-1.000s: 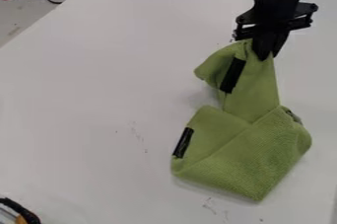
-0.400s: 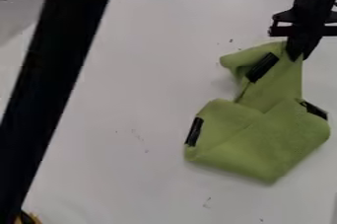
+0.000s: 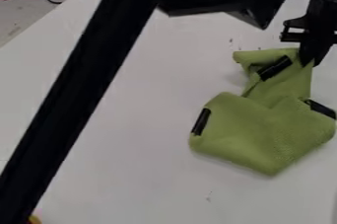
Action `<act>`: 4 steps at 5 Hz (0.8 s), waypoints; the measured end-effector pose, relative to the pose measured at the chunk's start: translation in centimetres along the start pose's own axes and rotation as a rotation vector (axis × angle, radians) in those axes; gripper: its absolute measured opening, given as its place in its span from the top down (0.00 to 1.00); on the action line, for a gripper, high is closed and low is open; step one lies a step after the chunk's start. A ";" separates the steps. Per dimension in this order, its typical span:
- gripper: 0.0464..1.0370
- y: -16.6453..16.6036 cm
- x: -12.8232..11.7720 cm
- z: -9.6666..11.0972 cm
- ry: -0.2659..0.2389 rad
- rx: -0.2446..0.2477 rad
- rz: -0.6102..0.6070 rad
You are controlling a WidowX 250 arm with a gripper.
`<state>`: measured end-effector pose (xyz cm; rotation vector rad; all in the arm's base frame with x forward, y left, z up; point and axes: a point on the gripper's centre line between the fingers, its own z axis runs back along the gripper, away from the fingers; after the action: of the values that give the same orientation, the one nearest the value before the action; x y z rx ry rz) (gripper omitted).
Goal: Move the cloth
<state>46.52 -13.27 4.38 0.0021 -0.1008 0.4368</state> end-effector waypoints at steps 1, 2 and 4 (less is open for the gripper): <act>0.87 0.8 1.0 -0.7 0.017 -0.054 -0.031; 0.64 1.9 0.6 -2.9 0.039 -0.073 -0.045; 0.07 1.9 1.3 1.2 -0.035 -0.102 -0.053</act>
<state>46.80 -11.02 5.68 -0.0881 -0.1568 0.3783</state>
